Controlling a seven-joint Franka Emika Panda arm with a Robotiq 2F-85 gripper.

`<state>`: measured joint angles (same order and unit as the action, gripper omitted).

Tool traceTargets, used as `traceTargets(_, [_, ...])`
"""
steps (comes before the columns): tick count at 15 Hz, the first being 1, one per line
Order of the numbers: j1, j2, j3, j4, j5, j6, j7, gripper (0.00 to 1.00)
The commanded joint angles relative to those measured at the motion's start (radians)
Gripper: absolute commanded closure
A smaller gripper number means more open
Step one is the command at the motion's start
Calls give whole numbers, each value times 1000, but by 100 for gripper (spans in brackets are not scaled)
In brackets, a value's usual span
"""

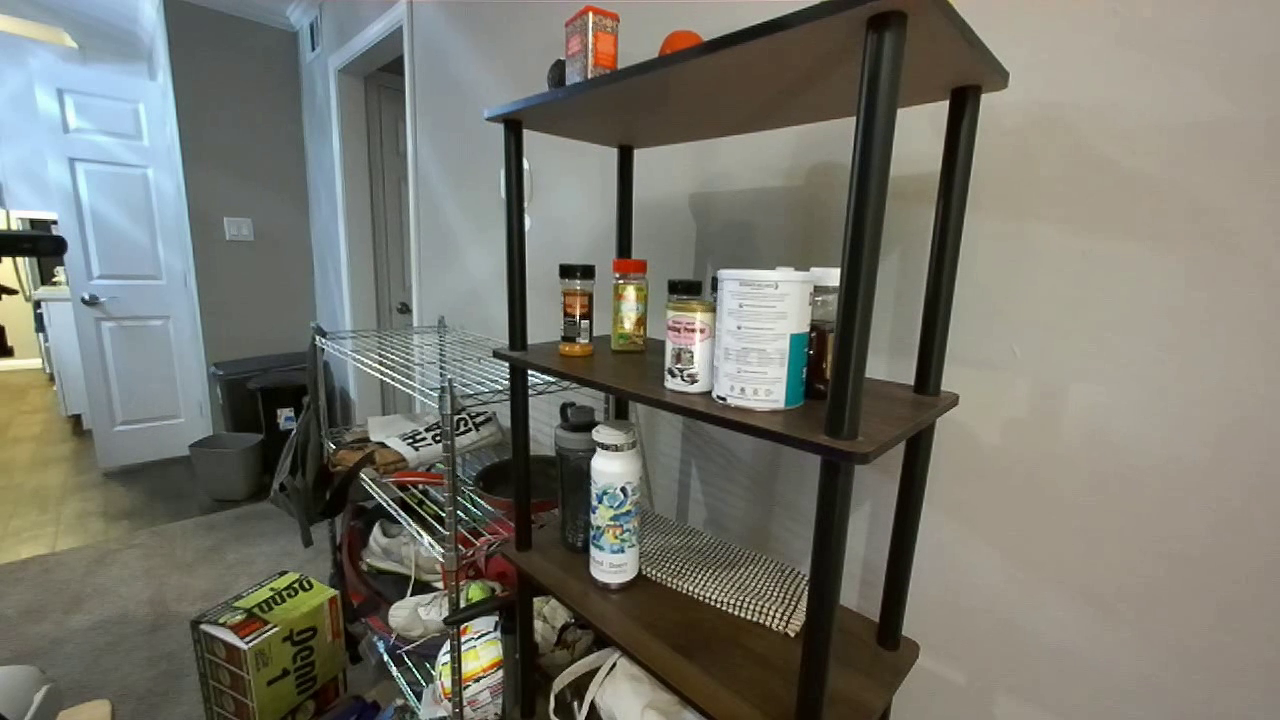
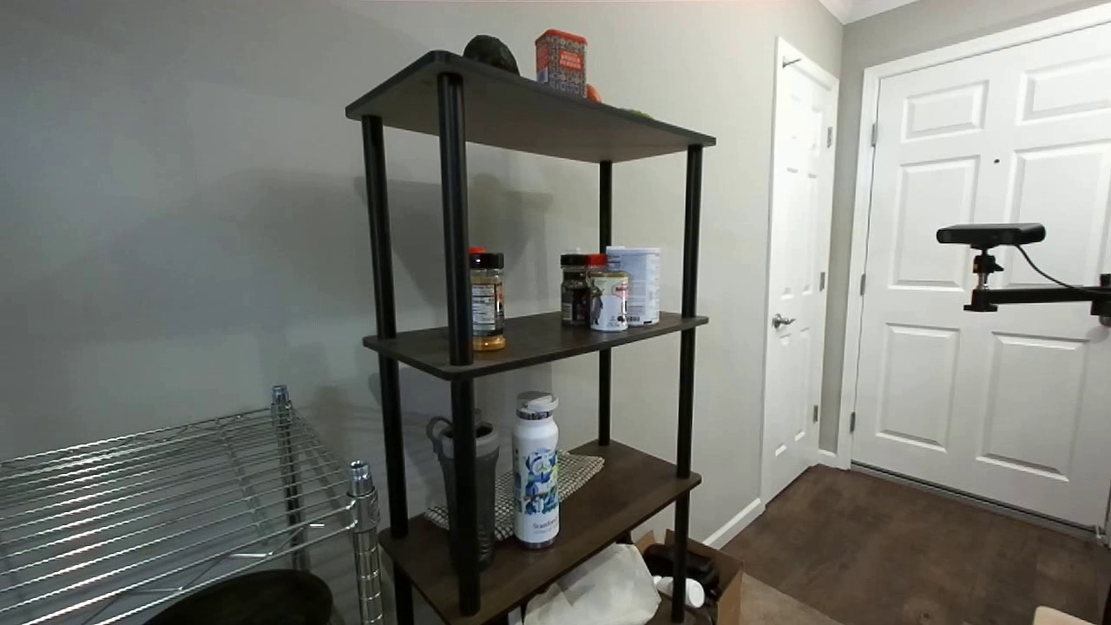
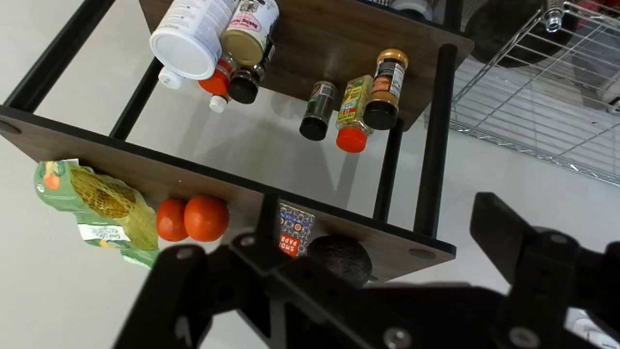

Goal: Shift the container with the lid to the bottom shelf

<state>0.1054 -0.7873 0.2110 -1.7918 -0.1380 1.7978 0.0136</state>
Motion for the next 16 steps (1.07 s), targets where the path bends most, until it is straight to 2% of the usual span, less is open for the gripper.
traceTargets(1, [7,10,-12,5,6,17,-15,0])
traceTargets(9, [12,78,-24,48,25,89,-10,0])
traceTargets(16, [13,208,25,168,21,108,10,0])
